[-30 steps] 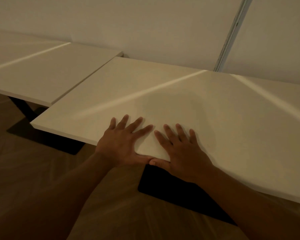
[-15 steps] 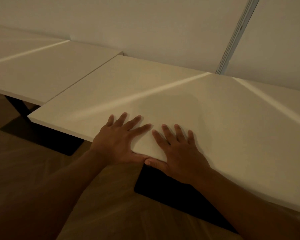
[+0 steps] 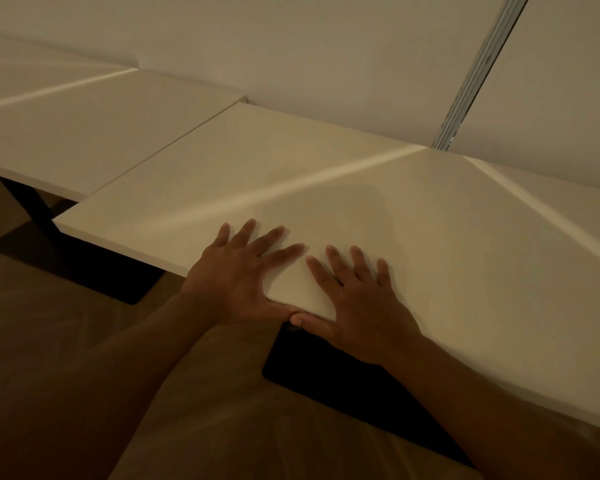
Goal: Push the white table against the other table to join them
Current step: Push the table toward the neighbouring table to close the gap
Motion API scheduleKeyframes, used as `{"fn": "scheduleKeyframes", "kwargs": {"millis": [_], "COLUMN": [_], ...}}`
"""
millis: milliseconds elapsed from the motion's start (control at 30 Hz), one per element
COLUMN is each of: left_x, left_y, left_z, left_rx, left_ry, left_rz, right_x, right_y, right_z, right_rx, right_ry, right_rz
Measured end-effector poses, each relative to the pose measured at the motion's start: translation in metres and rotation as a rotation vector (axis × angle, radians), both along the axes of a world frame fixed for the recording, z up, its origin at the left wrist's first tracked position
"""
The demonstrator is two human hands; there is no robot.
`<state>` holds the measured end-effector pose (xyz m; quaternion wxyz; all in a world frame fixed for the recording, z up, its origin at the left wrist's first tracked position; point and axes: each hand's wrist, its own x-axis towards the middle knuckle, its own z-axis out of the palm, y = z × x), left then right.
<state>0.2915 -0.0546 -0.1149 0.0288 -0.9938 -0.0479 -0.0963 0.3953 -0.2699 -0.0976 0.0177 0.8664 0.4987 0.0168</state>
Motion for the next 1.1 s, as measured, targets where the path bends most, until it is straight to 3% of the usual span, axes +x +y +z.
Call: {"fn": "scheduleKeyframes", "kwargs": {"millis": [200,400,567,767,933,1100], "left_x": [-0.001,0.002,0.035,0.096,0.139,0.152], "left_y": [-0.002,-0.017,-0.120,-0.248,-0.327,-0.337], "left_z": [0.007,0.015,0.013,0.005,0.005,-0.001], "left_rx": [-0.052,-0.135,-0.114,-0.114,-0.153,-0.098], "left_ry": [0.080,0.225,0.213,0.168,0.180,0.091], "left_rz": [0.017,0.048,-0.262,-0.377,-0.301,-0.243], "right_x": [-0.001,0.018,0.042,0.069,0.095,0.124], "right_y": [-0.015,-0.115,-0.211,-0.339,-0.419,-0.467], "right_z": [0.003,0.005,0.012,0.008,0.004,0.012], "right_rx": [0.033,0.074,0.050,-0.016,0.044,-0.032], "right_ry": [0.057,0.108,0.067,-0.013,0.038,0.015], "right_rz": [-0.007,-0.184,-0.338,-0.475,-0.583,-0.542]}}
